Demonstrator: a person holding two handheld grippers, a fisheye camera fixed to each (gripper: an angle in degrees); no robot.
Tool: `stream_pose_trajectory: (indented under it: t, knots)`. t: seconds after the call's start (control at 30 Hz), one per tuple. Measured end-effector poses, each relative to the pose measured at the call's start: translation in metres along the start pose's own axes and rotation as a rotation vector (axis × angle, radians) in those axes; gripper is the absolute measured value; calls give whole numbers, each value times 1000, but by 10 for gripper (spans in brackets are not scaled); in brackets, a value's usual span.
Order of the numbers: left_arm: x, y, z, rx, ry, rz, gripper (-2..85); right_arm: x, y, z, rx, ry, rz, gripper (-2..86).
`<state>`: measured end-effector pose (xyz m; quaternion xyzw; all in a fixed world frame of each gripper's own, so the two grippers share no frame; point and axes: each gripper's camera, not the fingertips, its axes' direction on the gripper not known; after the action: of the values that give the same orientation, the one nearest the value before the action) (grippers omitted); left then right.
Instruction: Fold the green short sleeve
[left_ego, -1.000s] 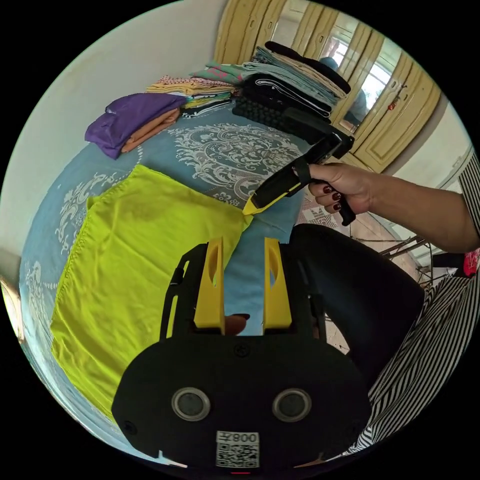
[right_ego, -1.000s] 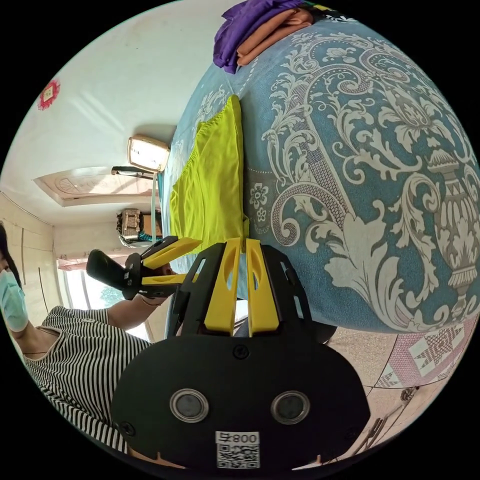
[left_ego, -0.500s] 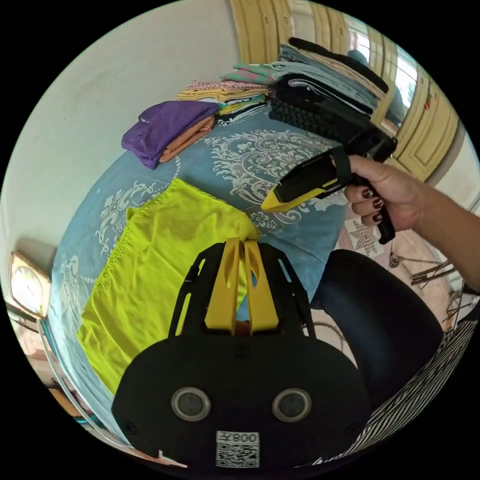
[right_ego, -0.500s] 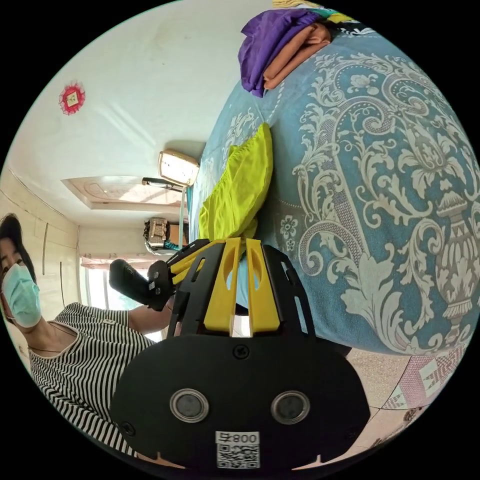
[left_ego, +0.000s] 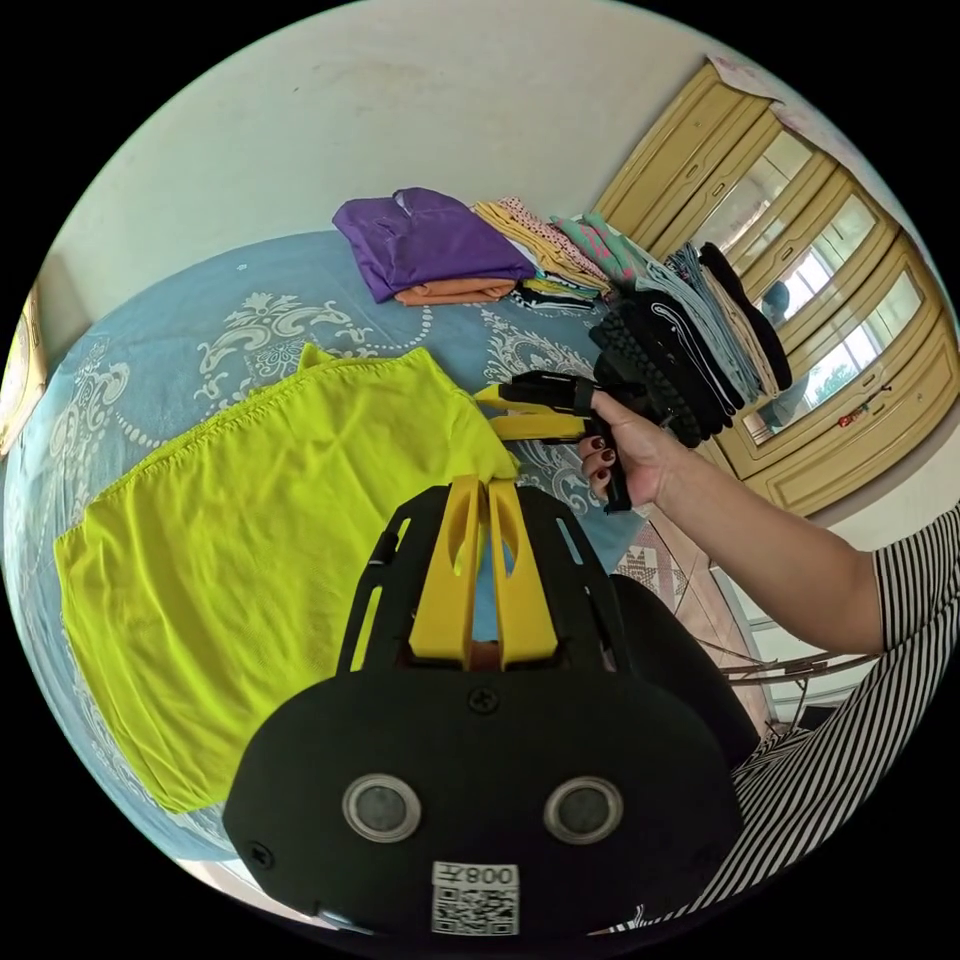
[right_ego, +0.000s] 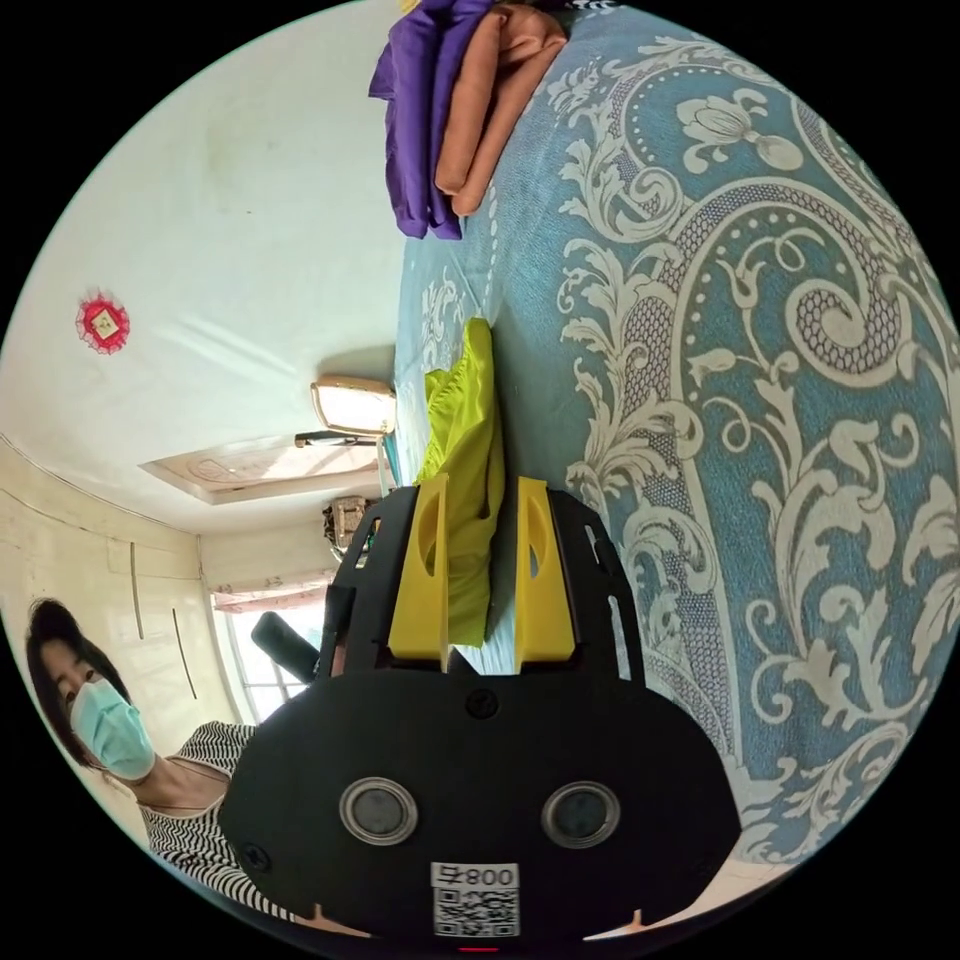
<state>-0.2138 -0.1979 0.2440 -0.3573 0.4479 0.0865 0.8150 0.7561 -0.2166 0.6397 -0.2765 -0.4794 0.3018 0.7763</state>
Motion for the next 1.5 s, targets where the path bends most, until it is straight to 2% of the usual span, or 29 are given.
stream_pose_trajectory:
  t: [0.4, 0.7, 0.97, 1.2, 1.5]
  knots:
    - [-22, 26, -1, -7, 35, 14, 15, -34, -39, 41, 8, 28, -9, 112]
    - [-49, 52, -8, -20, 61, 18, 14, -71, -57, 98, -70, 80, -27, 110]
    - [-83, 85, -28, -20, 72, 23, 14, -111, -68, 160, -110, 118, -53, 45]
    - [-128, 123, -60, 11, 106, -20, 12, -175, -53, 211, -74, 128, -147, 11]
    - [-223, 205, -146, 171, 204, -198, 12, -306, -19, 316, -80, 140, -369, 6]
